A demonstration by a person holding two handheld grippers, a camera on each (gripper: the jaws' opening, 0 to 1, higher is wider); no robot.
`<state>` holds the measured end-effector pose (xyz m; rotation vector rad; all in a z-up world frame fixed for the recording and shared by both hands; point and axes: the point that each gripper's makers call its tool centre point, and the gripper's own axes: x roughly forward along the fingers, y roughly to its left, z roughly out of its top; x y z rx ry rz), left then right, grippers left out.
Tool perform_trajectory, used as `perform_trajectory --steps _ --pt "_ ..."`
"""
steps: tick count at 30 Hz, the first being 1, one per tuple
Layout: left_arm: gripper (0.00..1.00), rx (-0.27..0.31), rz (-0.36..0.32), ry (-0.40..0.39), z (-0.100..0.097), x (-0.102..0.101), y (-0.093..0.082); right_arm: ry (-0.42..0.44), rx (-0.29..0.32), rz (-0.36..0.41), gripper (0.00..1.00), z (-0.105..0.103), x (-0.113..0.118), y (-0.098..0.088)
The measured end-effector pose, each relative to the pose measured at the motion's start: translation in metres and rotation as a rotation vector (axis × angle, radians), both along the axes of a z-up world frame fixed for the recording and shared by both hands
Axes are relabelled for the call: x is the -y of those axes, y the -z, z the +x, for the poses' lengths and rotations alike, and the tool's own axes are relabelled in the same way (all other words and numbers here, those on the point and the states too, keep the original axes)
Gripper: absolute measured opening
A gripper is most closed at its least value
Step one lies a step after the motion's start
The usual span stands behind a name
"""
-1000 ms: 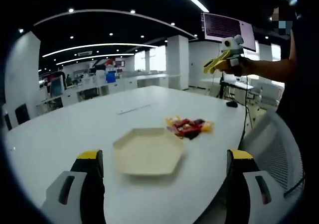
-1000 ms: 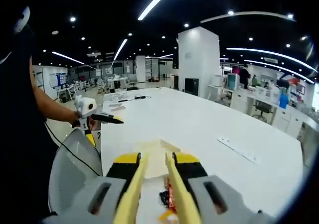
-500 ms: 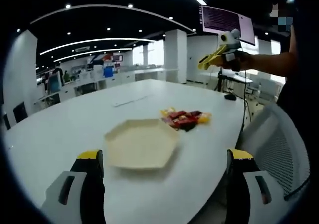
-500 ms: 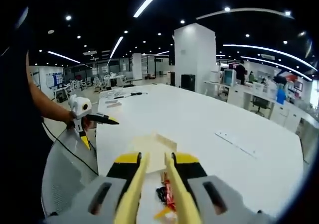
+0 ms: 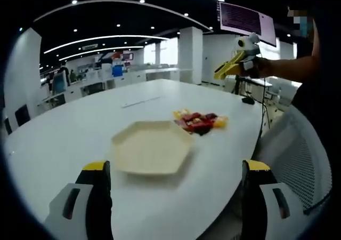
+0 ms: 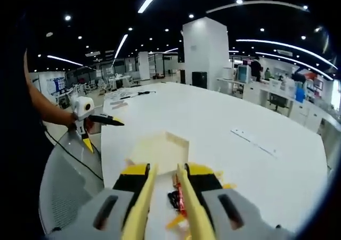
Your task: Place the target food into the container with the food tongs after gripping and lifting it, then release it inside without dropping or visibly crushing the food.
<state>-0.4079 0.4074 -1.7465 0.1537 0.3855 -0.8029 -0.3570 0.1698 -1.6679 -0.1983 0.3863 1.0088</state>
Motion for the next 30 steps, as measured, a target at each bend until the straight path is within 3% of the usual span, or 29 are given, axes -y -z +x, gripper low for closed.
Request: perform_trajectory --steps 10,22,30 --pt "0.99 -0.017 0.008 0.014 -0.002 0.002 0.005 -0.02 -0.012 -0.037 0.24 -0.002 0.001 0.024" --pt "0.98 -0.032 0.029 -0.009 0.0 -0.002 0.01 -0.085 -0.054 -0.129 0.25 -0.003 -0.013 0.083" --pt "0.95 -0.05 0.041 -0.006 -0.001 -0.001 0.013 -0.114 -0.074 -0.19 0.25 0.003 -0.02 0.112"
